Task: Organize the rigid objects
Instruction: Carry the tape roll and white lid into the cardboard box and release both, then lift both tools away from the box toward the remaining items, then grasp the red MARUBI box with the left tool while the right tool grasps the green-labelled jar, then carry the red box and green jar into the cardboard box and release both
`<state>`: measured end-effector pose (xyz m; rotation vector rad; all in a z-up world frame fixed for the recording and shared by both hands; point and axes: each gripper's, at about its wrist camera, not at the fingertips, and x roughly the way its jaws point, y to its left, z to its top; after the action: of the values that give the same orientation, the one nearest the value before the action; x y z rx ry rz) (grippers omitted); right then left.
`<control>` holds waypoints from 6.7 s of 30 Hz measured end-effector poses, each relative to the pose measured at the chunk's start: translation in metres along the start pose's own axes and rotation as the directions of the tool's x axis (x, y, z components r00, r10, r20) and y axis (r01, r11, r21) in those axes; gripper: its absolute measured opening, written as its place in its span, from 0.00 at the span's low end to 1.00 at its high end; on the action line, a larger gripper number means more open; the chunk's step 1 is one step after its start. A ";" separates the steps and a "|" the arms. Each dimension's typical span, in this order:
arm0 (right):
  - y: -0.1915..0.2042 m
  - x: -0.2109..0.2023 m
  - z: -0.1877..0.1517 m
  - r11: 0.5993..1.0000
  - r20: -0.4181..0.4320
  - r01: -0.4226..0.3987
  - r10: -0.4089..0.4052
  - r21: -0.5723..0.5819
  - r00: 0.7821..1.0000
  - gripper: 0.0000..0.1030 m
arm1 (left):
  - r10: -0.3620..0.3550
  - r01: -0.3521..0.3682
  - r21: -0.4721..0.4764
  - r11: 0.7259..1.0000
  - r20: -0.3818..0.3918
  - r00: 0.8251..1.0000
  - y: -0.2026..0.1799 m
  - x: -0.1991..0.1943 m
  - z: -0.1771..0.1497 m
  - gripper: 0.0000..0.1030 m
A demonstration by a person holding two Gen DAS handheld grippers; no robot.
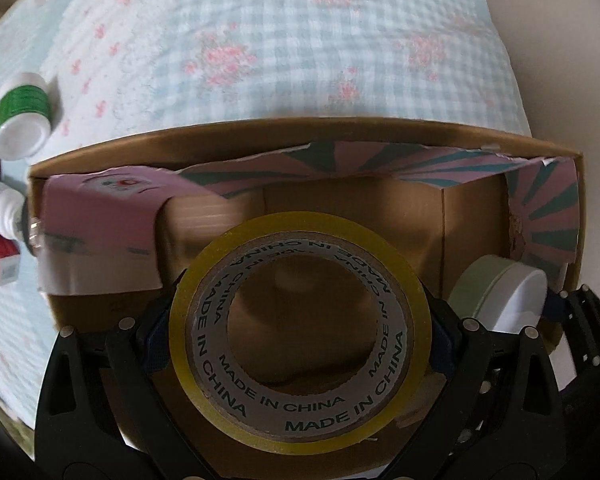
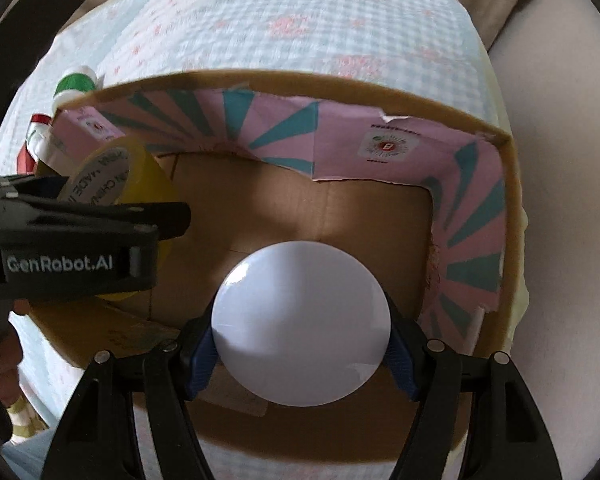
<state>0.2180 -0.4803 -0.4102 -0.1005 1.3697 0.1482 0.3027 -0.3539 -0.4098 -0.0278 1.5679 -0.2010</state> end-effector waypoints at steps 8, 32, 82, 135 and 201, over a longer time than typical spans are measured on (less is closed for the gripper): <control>0.007 0.004 -0.009 0.996 0.036 0.015 -0.012 -0.083 0.999 0.73 | 0.025 -0.025 -0.010 1.000 -0.021 0.999 -0.008 0.004 0.003 1.00; 0.012 -0.056 -0.028 0.998 0.134 0.055 -0.057 0.018 0.989 1.00 | -0.001 -0.002 0.026 1.000 0.140 0.990 0.003 -0.100 -0.026 1.00; 0.299 -0.157 0.092 0.982 0.285 -0.078 0.026 0.172 0.958 1.00 | 0.028 0.040 -0.275 0.961 0.238 0.971 0.394 -0.207 -0.076 1.00; 0.332 0.094 0.252 0.995 -0.100 -0.071 0.064 -0.065 0.993 0.66 | -0.139 0.137 -0.644 0.752 0.047 0.989 0.433 -0.027 -0.043 0.40; -0.042 -0.114 -0.034 0.897 0.300 -0.192 0.071 0.397 0.951 0.65 | -0.222 0.245 -0.075 0.967 0.232 0.947 0.018 -0.145 -0.041 0.37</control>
<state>0.1700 -0.5321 -0.3058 0.3696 1.0973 -0.0245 0.2654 -0.3106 -0.2694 -0.3095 1.3482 -0.2936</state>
